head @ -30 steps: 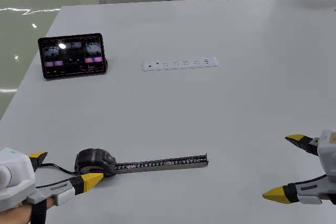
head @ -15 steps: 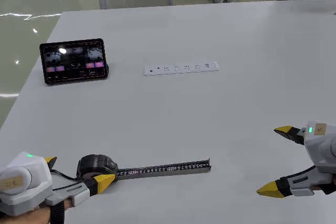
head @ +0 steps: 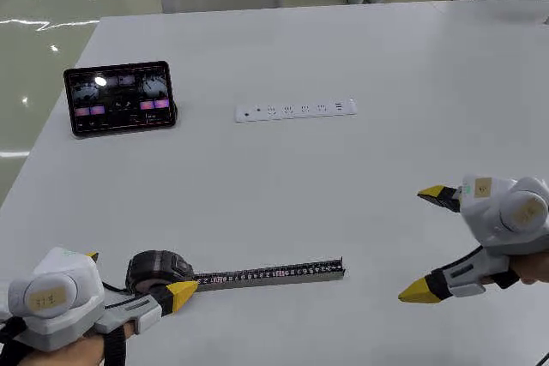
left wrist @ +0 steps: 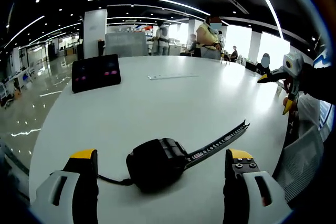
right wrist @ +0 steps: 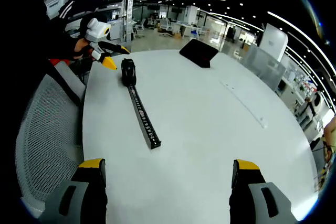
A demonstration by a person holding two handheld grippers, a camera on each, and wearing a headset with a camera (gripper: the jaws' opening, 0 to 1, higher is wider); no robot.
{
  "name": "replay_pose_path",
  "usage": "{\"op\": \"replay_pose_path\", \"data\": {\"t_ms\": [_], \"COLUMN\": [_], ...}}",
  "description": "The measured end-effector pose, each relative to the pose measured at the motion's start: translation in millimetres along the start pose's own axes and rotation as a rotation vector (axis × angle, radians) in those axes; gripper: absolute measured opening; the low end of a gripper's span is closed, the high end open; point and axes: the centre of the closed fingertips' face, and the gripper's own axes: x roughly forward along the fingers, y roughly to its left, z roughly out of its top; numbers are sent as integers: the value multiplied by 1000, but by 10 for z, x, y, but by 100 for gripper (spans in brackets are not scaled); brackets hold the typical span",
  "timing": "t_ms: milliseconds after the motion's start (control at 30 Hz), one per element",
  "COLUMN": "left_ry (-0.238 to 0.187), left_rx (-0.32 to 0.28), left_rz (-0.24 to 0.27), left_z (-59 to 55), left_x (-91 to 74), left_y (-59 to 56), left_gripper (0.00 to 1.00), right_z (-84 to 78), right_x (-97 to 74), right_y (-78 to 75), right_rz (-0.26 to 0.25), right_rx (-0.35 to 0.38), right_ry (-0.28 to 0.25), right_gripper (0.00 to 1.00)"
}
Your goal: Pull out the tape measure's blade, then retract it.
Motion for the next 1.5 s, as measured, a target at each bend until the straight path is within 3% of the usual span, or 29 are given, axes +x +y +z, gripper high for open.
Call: {"op": "replay_pose_path", "data": {"t_ms": [167,433,567,667,767,967,1067,1233,1500], "left_ry": [-22,-50,-47,-75,-110,-94,-118,-155,-159], "left_rx": [-42,-15,-9,-31,4,-9,-31,-7,-10], "left_rz": [15,44,52,59,90,87,66,81,90], "left_z": [30,98,72,82,84,22,26,57,23], "left_x": [18,29,37,55,54,139,169,178,183], "left_y": [-35,-79,-77,-58,-23,-32,-44,-31,-20], "left_gripper": [99,99,99,99,99,99,99,99,99], "right_z": [69,97,108,99,85,55,34,14,-51], "right_x": [107,311,399,473,557,705,781,876,968], "right_y": [62,63,73,81,89,100,109,103,156], "right_rz": [58,110,137,158,176,209,230,239,257], "right_rx": [-38,-55,-64,-73,-90,-123,-140,-139,-170], "right_ry": [24,58,75,93,114,149,157,170,190], "right_gripper": [99,99,99,99,99,99,95,91,83]}}
